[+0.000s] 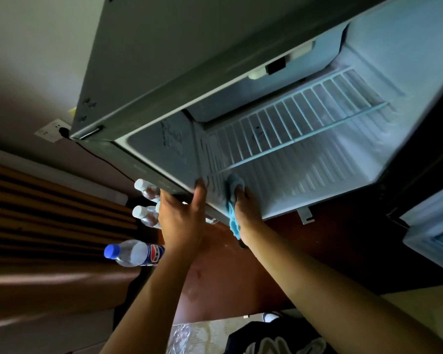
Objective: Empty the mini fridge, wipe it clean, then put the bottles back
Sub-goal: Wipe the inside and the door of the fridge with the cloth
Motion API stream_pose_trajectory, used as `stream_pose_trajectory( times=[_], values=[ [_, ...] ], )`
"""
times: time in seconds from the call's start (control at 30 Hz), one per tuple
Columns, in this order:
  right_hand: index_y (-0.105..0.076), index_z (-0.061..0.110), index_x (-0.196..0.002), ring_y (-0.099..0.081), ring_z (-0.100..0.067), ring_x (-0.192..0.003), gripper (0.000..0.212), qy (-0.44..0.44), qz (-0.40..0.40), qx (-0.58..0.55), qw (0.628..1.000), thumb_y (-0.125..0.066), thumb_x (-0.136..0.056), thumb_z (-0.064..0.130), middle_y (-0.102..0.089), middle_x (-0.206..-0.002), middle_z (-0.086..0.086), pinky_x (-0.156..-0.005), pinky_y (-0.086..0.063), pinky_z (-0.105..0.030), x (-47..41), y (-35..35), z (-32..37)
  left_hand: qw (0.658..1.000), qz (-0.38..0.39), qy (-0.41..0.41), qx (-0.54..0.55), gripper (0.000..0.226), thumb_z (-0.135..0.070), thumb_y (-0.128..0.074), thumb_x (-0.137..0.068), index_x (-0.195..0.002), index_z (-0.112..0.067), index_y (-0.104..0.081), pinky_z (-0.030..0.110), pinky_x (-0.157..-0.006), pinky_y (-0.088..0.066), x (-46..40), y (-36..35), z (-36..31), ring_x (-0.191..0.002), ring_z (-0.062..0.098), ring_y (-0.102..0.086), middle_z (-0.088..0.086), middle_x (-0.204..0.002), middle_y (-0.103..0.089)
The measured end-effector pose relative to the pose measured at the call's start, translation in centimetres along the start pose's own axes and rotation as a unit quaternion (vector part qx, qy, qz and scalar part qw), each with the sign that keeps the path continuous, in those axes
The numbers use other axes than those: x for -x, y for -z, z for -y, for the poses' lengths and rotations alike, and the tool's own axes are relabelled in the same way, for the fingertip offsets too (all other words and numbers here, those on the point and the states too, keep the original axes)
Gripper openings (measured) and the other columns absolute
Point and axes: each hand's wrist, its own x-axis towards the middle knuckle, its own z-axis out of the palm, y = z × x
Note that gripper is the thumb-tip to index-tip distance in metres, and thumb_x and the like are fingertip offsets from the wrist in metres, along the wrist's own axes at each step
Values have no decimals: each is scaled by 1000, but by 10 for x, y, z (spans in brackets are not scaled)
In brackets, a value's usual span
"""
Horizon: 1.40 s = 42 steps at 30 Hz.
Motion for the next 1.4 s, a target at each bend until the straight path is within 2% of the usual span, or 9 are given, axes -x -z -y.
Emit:
stream_pose_trajectory(
  times=[0.2,0.27,0.37,0.53,0.63,0.77,0.97,1.2,1.4],
  values=[
    [-62,17,-95,-65,-25,-92,23,129,47,-58,989,-43,-100,31,-68,-96,-10,-79,-50,-40,32,-11,28,1000,1,7,26,49,-52,-64,-76,-108,-15,-60,15,-75,-48,1,-1,-1,-82,-8,-65,-14,-87,-70],
    [-61,23,-103,-65,-16,-94,20,149,57,-51,986,-42,-101,31,-68,-104,-4,-79,-50,-28,37,-16,27,1000,4,-1,19,53,-54,-63,-75,-108,-13,-61,9,-70,-46,0,-2,-1,-81,-9,-64,-14,-85,-70],
    [-54,32,-115,-62,-3,-95,18,167,63,-7,984,-40,-104,32,-64,-113,1,-76,-45,-9,32,-18,15,1000,13,0,20,56,-57,-62,-74,-105,-10,-61,24,-74,-52,0,-2,-1,-84,9,-70,-2,-87,-73],
    [-45,11,-141,-47,-22,-130,42,109,38,1,993,-42,-103,30,-49,-142,-8,-110,-35,-41,17,-21,4,1000,6,-1,9,57,-59,-60,-74,-109,-14,-61,13,-75,-46,-1,-1,0,-93,10,-67,-1,-97,-72],
    [-58,3,-116,-58,-35,-110,30,57,15,-31,998,-42,-104,25,-62,-115,-20,-95,-45,-50,10,-15,-2,1000,14,-1,10,49,-52,-62,-77,-107,-13,-64,4,-73,-41,-2,-1,1,-92,-3,-65,-4,-96,-72],
    [-63,13,-97,-63,-29,-93,25,61,2,-46,997,-44,-102,28,-66,-96,-14,-84,-50,-46,14,-14,8,1000,23,-1,6,58,-59,-57,-74,-102,-8,-65,5,-67,-40,-3,-1,2,-84,-3,-66,-5,-88,-72],
    [-58,19,-122,-62,-24,-107,47,146,53,-8,988,-39,-90,48,-65,-115,-8,-92,-50,-45,25,-20,11,1000,22,6,14,52,-54,-61,-74,-101,-9,-64,9,-66,-43,-3,-2,1,-82,3,-67,-3,-87,-72],
    [-56,20,-124,-59,-26,-113,26,73,53,-32,995,-44,-102,24,-63,-121,-11,-98,-45,-50,-4,-15,-6,1000,19,-15,16,17,-30,-73,-83,-86,-16,-64,1,-57,-40,0,0,-2,-68,-11,-64,-25,-70,-68],
    [-59,5,-124,-58,-33,-111,35,10,12,6,1000,-42,-103,27,-62,-120,-20,-95,-46,-42,-13,-8,-19,1000,14,-6,17,23,-31,-72,-84,-92,-12,-63,2,-55,-41,-1,-2,-2,-66,-11,-64,-23,-68,-68]
  ],
)
